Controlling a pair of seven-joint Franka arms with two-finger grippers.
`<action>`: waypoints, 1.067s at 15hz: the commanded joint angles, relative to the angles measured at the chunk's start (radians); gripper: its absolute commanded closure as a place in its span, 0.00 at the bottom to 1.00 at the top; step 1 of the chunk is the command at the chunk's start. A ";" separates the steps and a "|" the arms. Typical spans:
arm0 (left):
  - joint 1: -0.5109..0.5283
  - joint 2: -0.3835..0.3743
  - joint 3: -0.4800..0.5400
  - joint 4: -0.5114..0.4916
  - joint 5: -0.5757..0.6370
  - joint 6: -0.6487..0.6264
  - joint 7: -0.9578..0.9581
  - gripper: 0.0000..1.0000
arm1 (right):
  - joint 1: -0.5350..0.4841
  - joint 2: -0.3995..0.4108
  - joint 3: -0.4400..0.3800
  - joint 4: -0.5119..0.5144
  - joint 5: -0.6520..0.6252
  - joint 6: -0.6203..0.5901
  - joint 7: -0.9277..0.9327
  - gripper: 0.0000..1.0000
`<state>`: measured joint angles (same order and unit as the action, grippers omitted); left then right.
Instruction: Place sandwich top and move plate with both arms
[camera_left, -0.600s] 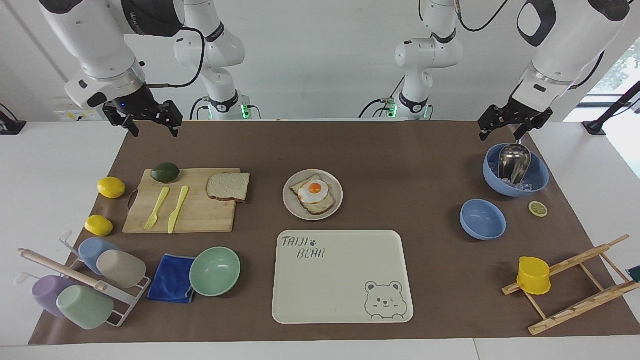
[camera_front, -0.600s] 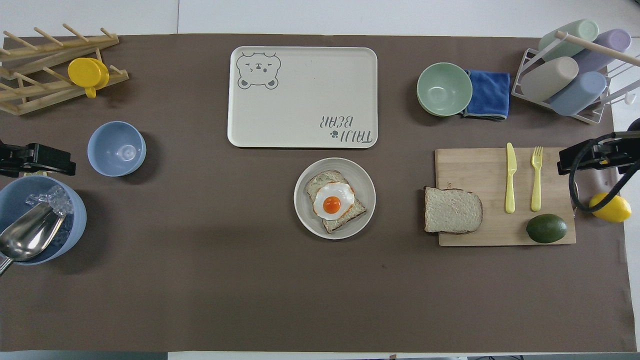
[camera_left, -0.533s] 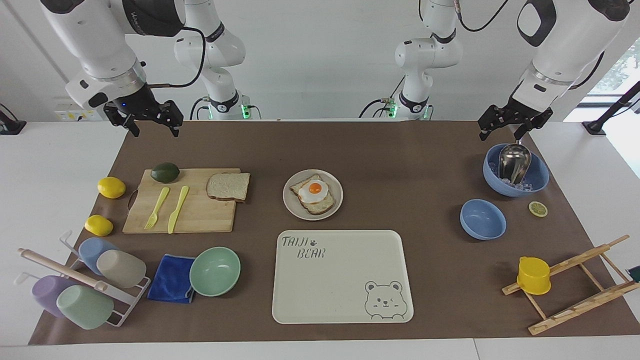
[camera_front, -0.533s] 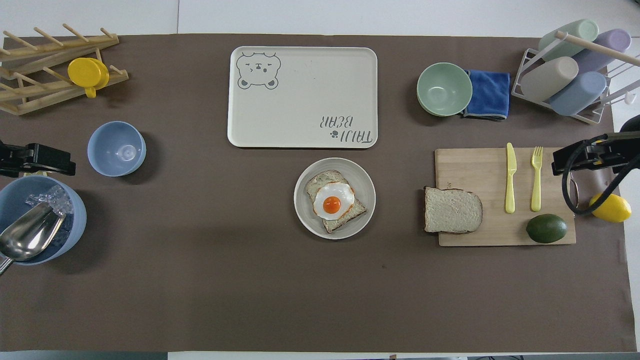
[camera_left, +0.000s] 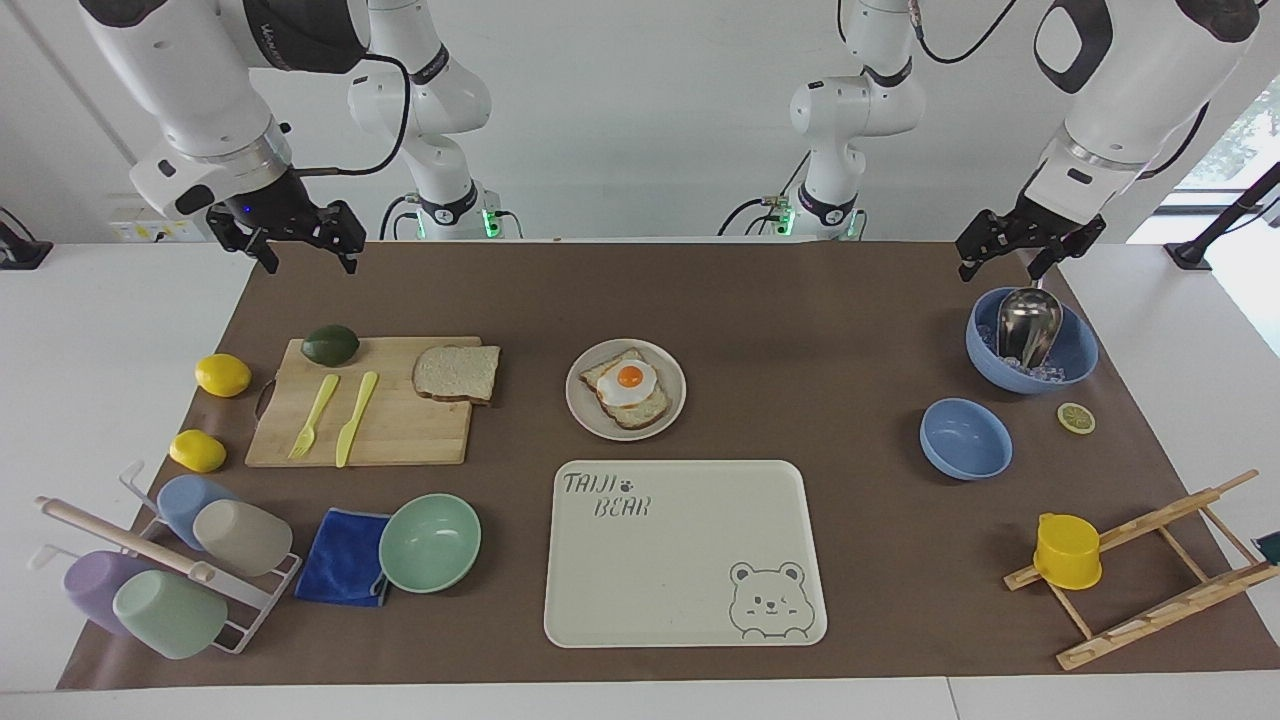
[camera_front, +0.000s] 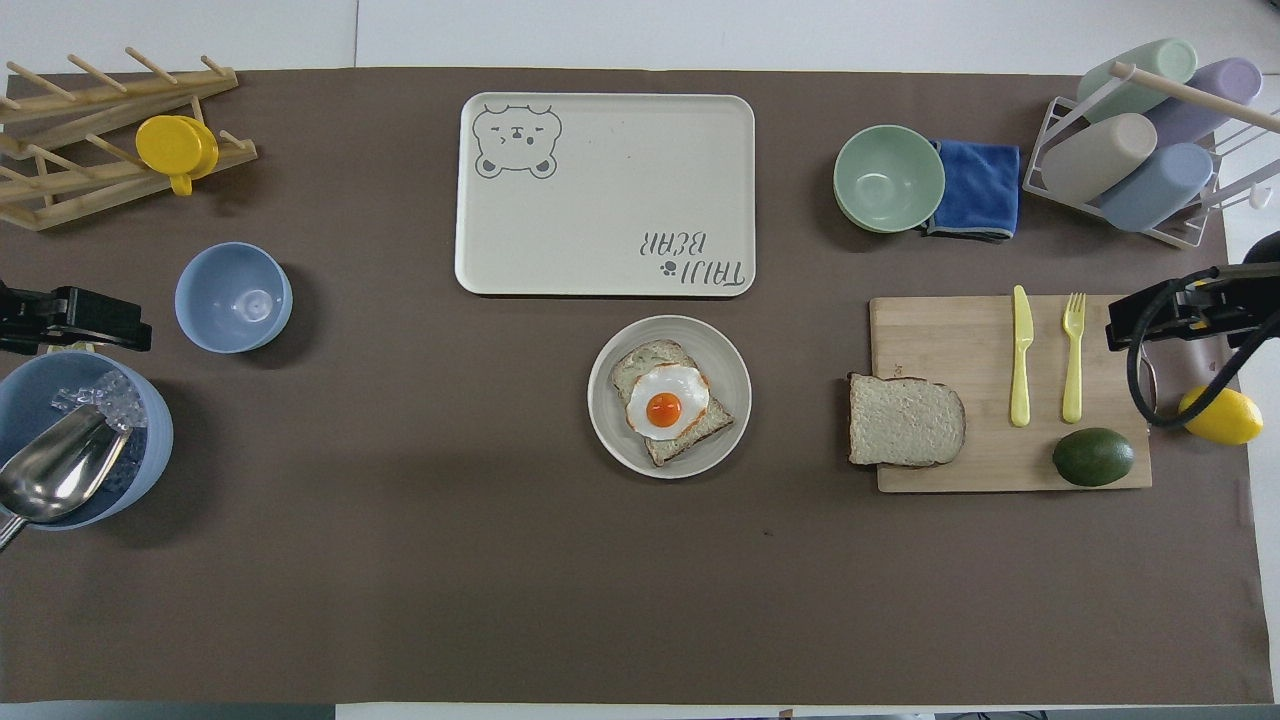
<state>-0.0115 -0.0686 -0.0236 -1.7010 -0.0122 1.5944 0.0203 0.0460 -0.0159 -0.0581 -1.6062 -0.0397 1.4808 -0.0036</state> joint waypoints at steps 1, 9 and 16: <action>-0.012 -0.020 0.011 -0.016 0.017 -0.001 0.004 0.00 | 0.000 -0.003 0.000 -0.001 0.000 0.001 -0.048 0.00; -0.012 -0.020 0.011 -0.016 0.017 -0.001 0.004 0.00 | 0.262 0.181 0.021 -0.066 -0.279 0.059 0.270 0.00; -0.012 -0.020 0.011 -0.016 0.017 -0.001 0.004 0.00 | 0.423 0.241 0.021 -0.301 -0.292 0.237 0.670 0.00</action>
<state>-0.0115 -0.0686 -0.0236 -1.7010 -0.0122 1.5944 0.0203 0.4445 0.2152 -0.0358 -1.8635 -0.3039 1.6870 0.5676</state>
